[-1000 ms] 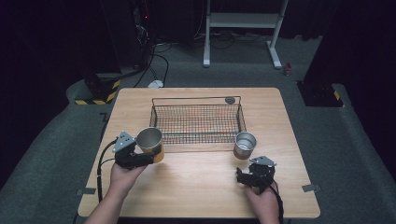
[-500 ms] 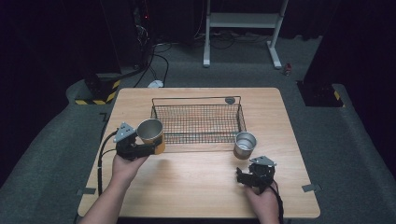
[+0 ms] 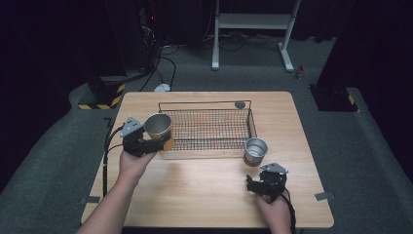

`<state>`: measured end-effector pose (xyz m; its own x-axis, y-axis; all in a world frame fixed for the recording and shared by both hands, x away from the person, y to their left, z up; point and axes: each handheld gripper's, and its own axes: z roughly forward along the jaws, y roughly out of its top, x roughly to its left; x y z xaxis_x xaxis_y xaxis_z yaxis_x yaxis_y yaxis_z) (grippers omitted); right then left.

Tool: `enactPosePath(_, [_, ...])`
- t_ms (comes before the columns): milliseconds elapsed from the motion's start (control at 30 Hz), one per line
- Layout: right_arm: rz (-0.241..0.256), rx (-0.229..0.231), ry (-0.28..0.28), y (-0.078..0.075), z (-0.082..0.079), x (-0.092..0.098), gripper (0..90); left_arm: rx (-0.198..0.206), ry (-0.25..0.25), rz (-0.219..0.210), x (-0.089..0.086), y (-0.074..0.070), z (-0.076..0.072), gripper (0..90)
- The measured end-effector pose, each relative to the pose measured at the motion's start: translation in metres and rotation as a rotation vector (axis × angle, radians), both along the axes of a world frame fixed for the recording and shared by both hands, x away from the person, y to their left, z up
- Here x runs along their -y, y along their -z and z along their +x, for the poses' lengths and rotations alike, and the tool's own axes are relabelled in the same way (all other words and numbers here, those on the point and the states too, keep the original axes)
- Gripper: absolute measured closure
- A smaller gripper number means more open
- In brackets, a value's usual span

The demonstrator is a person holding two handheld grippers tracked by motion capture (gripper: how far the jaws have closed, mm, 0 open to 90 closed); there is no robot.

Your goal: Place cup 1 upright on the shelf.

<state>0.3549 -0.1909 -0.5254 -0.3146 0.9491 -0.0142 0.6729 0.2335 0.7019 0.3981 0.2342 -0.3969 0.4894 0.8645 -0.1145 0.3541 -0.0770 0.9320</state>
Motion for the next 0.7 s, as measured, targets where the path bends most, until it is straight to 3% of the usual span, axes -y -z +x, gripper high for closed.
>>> enactPosePath(700, [0.0, 0.0, -0.001, 0.0, 0.0, 0.0, 9.9, 0.015, 0.002, 0.009, 0.018, -0.009, 0.03, 14.6])
